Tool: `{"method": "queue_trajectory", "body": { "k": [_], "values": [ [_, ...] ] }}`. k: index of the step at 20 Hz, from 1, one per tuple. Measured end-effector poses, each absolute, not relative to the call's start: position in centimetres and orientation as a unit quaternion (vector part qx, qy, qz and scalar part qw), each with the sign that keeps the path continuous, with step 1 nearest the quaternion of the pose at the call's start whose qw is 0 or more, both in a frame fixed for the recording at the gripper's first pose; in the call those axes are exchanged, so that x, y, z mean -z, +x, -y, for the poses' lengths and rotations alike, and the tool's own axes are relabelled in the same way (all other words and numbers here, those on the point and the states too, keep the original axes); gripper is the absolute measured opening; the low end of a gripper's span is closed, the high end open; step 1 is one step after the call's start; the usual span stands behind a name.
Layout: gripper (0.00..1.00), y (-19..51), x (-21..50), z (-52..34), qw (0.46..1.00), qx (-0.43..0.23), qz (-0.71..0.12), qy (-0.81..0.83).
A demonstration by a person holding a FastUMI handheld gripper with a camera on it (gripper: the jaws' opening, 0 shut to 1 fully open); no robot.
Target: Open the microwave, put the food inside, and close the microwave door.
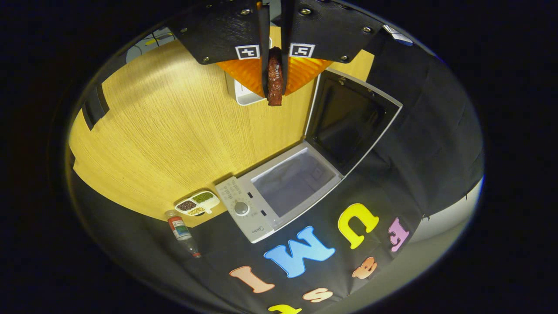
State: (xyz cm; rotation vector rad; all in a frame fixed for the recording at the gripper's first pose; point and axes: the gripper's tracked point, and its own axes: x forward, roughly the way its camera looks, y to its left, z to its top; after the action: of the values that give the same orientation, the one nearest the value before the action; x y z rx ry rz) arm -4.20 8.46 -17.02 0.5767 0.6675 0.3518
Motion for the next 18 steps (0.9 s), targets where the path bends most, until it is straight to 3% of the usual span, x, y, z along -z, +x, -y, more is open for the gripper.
{"method": "queue_trajectory", "body": {
  "k": [8, 18],
  "values": [
    [0.10, 3.2, 11.4, -11.8, 0.897, -0.210, -0.273, 0.277],
    [0.10, 14.2, 13.1, -17.5, 0.914, -0.220, -0.254, 0.229]
  ]
}}
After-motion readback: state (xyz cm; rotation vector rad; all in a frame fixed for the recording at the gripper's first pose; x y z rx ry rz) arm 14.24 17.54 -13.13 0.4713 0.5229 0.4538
